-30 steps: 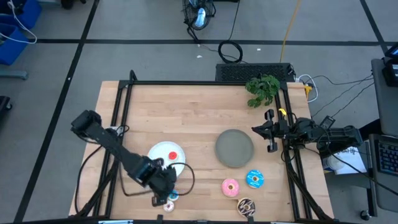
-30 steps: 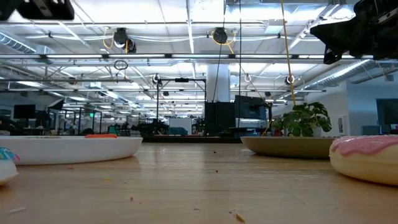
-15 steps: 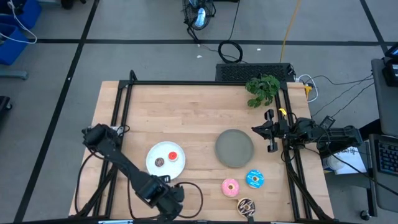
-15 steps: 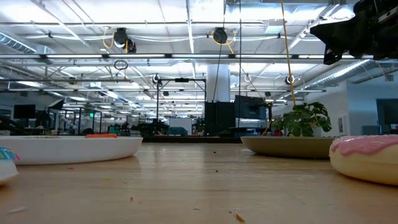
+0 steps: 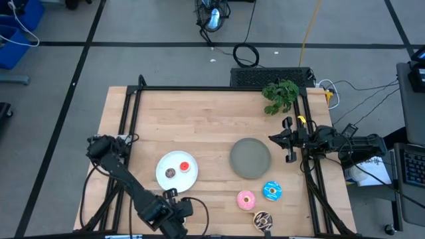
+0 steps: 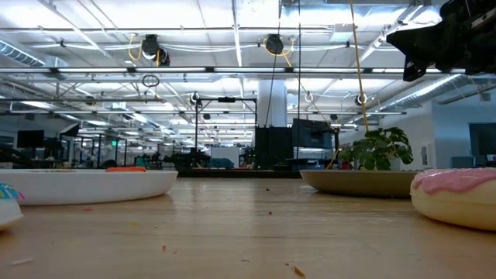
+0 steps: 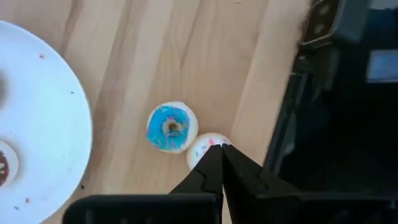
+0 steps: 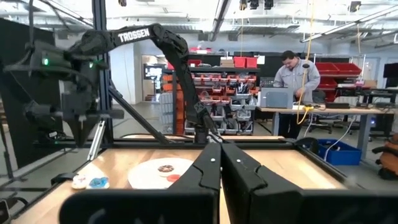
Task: Pick & Place donuts
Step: Put the small white donut on the white plate
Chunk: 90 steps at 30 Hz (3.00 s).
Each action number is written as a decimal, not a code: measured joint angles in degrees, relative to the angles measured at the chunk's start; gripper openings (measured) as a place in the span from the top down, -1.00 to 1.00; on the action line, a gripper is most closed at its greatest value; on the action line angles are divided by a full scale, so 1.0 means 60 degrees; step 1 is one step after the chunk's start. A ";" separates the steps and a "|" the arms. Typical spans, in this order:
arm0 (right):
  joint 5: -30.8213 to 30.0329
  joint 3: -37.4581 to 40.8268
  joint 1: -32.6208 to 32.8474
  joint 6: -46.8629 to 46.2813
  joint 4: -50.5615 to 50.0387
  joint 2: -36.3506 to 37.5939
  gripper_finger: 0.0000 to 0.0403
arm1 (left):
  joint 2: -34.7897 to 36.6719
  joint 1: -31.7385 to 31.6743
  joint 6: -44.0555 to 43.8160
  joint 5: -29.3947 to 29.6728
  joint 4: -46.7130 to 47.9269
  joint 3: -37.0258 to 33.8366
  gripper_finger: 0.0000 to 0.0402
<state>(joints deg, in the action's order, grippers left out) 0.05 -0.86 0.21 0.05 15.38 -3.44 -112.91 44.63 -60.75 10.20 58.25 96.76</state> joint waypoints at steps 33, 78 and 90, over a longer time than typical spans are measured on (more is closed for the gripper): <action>0.0000 0.0001 0.0000 -0.0214 0.0178 -0.0095 1.00 | -0.1135 0.0107 -0.2004 -0.0965 -0.0293 -0.0448 -0.92; -0.0003 -0.0001 0.0000 -0.0153 0.0175 -0.0095 1.00 | -0.1095 0.0293 -0.0844 -0.0729 -0.2797 -0.2308 -0.73; -0.0003 -0.0001 0.0000 -0.0155 0.0175 -0.0095 1.00 | -0.1128 0.0603 -0.0899 -0.0129 -0.2761 -0.2334 -0.22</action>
<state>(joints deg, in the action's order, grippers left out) 0.04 -0.86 0.21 -0.88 16.43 -4.01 -119.68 48.25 -66.15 9.43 41.69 82.76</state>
